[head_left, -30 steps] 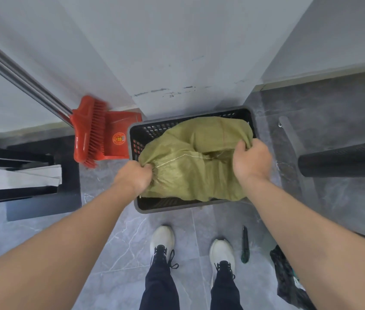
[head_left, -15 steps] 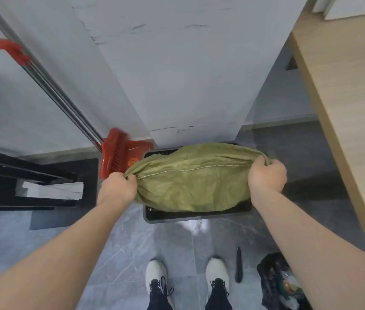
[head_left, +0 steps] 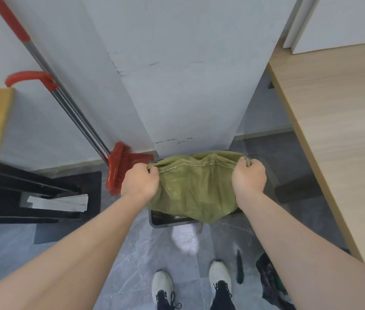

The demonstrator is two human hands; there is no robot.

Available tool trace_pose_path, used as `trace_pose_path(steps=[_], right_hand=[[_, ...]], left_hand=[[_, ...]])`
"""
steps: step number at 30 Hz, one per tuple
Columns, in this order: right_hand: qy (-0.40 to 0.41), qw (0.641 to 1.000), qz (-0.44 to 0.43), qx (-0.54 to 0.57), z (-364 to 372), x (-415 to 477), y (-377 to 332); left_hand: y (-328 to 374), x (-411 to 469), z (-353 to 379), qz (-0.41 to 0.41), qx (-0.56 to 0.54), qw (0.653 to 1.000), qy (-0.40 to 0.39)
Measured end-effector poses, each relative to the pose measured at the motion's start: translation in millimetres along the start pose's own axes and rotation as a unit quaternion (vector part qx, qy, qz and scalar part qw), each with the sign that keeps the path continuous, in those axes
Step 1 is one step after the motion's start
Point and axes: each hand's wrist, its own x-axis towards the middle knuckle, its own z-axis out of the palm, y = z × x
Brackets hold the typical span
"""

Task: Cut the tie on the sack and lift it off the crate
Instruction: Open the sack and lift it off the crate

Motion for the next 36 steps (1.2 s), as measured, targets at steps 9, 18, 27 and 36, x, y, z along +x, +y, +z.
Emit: trace_pose_path(steps=[9, 18, 27, 36], right_hand=[[-0.001, 0.998, -0.058, 0.037, -37, -40, -41], [0.0, 0.997, -0.065, 0.04, -44, -54, -75], [-0.022, 0.992, -0.115, 0.049, -49, -65, -100], [-0.021, 0.984, -0.15, 0.091, -60, -72, -122]], left_hand=[[21, -34, -46, 0.059, -0.095, 0.993, 0.029], [49, -39, -75, 0.096, -0.125, 0.987, 0.033], [67, -44, -94, 0.126, -0.175, 0.976, 0.044], [95, -54, -114, 0.178, -0.203, 0.961, 0.052]])
